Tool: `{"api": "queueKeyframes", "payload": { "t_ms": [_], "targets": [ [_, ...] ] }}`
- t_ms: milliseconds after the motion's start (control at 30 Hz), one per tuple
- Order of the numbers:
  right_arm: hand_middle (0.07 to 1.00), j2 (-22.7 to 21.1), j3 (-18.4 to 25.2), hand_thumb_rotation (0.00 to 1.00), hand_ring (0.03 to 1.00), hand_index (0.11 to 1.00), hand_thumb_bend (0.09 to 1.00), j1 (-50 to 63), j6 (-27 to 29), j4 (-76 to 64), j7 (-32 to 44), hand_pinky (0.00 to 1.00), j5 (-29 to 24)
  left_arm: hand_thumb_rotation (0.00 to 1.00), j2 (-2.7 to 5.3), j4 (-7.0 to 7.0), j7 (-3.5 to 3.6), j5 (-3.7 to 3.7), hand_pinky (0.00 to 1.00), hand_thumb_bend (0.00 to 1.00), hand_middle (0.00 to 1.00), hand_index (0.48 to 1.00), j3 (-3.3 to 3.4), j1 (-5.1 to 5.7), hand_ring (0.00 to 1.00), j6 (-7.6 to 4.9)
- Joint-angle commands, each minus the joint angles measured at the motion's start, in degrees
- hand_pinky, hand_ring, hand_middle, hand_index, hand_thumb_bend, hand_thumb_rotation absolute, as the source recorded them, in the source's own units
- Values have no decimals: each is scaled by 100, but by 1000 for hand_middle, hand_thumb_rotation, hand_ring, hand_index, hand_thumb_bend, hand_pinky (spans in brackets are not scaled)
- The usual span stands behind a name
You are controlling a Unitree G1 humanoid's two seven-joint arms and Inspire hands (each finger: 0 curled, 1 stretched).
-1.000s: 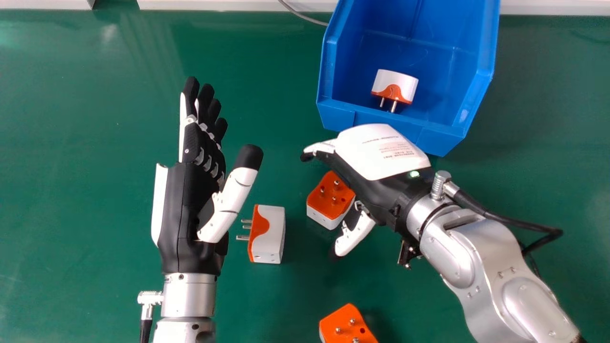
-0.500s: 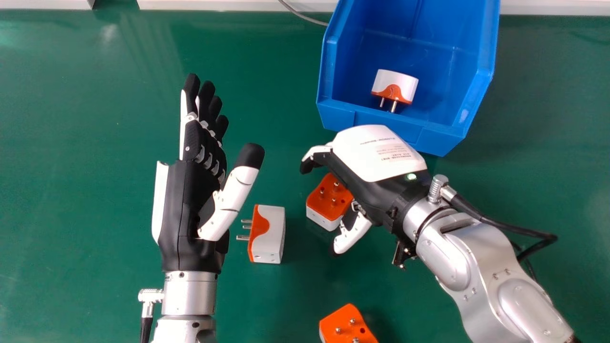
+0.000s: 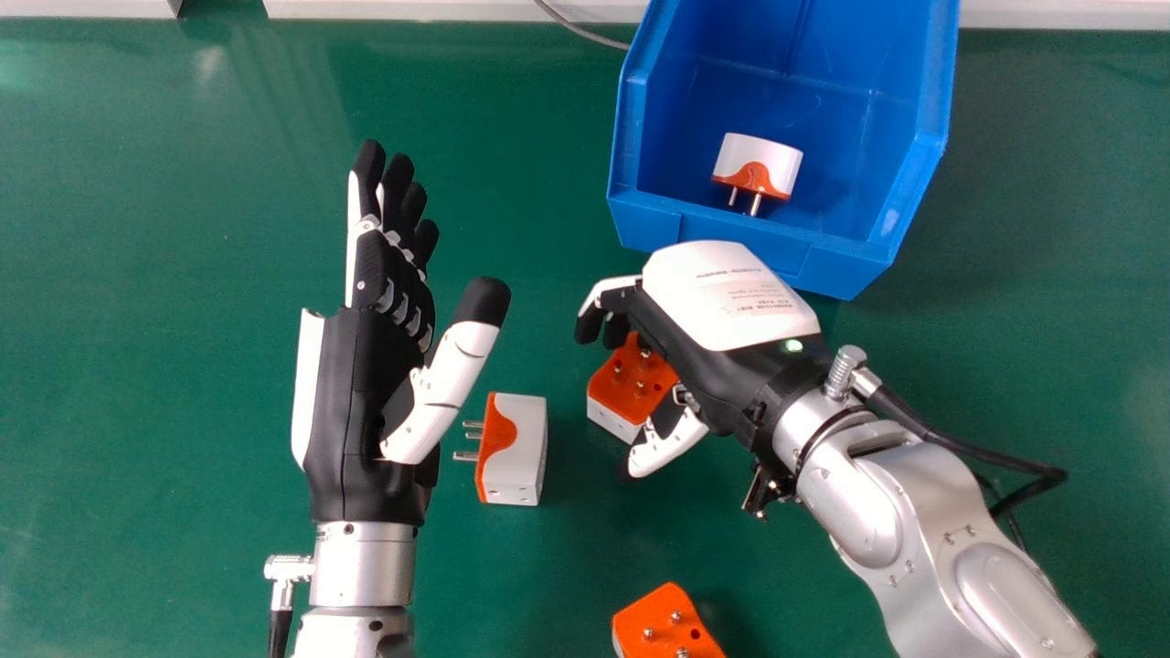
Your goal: Pick all objects and put in blue box
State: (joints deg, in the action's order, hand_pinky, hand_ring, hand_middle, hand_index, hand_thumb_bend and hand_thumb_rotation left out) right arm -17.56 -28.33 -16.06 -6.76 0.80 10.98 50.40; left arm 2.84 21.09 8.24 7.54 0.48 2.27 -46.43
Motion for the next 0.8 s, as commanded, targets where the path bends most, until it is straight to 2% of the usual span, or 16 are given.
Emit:
{"api": "queueKeyframes", "payload": {
  "t_ms": [0,100,233,300,367,500,600,767],
  "targets": [
    [599,48,32,17,534,626,640,12,-1,-48,-20,453,-52,563,83,-154,-38,-72,1000,779,1000,1000,-24,57,1000,-49],
    [579,54,13,13,510,605,615,7,-34,-47,5,436,-32,559,85,-152,-40,-64,1000,774,1000,1000,-34,60,1000,-57],
    [565,14,-9,11,492,587,594,20,21,-56,-19,425,-13,553,79,-141,22,16,1000,769,1000,1000,-55,60,1000,-71],
    [565,14,-36,11,492,587,594,10,3,-30,-64,425,49,553,78,-146,34,29,1000,769,1000,1000,-57,66,1000,-59],
    [565,15,-70,11,492,587,594,-8,-25,1,-113,425,133,553,73,-146,42,25,1000,769,1000,1000,-55,69,1000,-56],
    [551,8,-64,7,468,557,565,16,65,56,-317,410,129,539,60,-121,-8,-81,1000,754,1000,1000,-32,68,1000,-105],
    [551,-6,-100,7,468,557,565,-2,39,49,-306,410,219,539,53,-97,8,-81,1000,754,1000,1000,-27,65,1000,-131],
    [542,-55,-149,5,456,550,554,-22,13,3,-324,399,424,537,73,-120,-21,-117,1000,746,1000,1000,-25,98,1000,-134]
  ]
}}
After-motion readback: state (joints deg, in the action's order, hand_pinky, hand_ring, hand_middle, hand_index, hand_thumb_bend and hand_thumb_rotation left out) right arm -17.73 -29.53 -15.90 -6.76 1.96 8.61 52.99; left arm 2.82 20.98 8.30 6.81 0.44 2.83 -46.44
